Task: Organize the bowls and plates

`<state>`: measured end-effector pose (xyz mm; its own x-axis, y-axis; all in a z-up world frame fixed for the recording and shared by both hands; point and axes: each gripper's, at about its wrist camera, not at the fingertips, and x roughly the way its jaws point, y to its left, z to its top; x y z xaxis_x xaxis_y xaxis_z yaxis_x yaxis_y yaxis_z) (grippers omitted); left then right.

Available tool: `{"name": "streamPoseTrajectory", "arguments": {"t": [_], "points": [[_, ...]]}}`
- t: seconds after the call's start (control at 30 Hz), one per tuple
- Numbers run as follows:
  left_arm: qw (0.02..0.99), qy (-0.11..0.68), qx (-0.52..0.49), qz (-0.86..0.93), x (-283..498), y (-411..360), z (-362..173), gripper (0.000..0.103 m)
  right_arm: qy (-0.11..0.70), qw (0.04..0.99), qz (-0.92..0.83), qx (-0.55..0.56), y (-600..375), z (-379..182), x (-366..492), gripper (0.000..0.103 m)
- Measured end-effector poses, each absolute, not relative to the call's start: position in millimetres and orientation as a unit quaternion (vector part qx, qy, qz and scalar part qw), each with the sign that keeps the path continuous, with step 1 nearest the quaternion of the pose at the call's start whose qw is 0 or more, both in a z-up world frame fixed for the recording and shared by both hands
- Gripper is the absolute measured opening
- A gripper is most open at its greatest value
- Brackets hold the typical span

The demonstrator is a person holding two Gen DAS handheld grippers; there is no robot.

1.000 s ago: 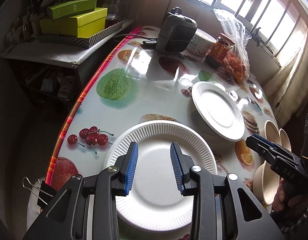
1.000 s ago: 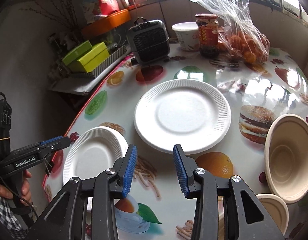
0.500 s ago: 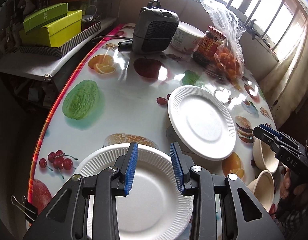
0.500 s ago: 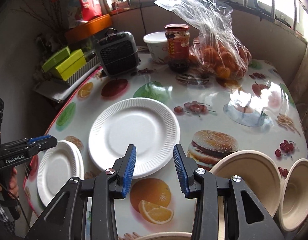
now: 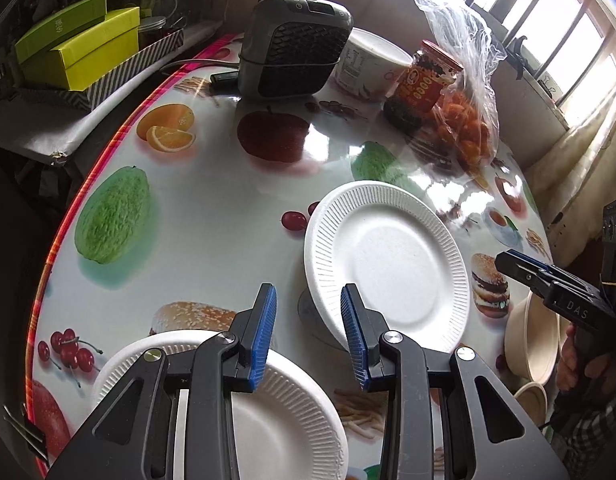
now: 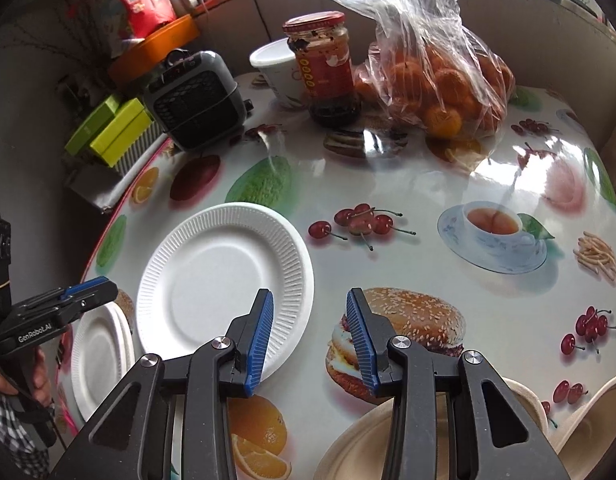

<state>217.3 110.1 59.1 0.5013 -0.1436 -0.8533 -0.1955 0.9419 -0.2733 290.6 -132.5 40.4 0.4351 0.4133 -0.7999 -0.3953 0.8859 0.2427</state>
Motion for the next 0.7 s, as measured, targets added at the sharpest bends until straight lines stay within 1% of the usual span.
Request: {"name": "streamPoseTrajectory", "arguments": {"t": [0.17, 0.6, 0.7], "points": [[0.847, 0.500, -0.181, 0.022, 223.6, 108.6, 53.6, 0.035, 0.489, 0.836, 0.250, -0.007, -123.3, 31.7, 297.0, 0.038], [0.837, 0.516, -0.182, 0.027, 237.1, 113.3, 41.2, 0.035, 0.514, 0.818, 0.259, 0.019, -117.2, 14.8, 309.3, 0.035], [0.832, 0.522, -0.187, 0.025, 241.0, 115.2, 36.2, 0.035, 0.524, 0.811, 0.258, 0.024, -117.1, 9.7, 311.2, 0.032]]}}
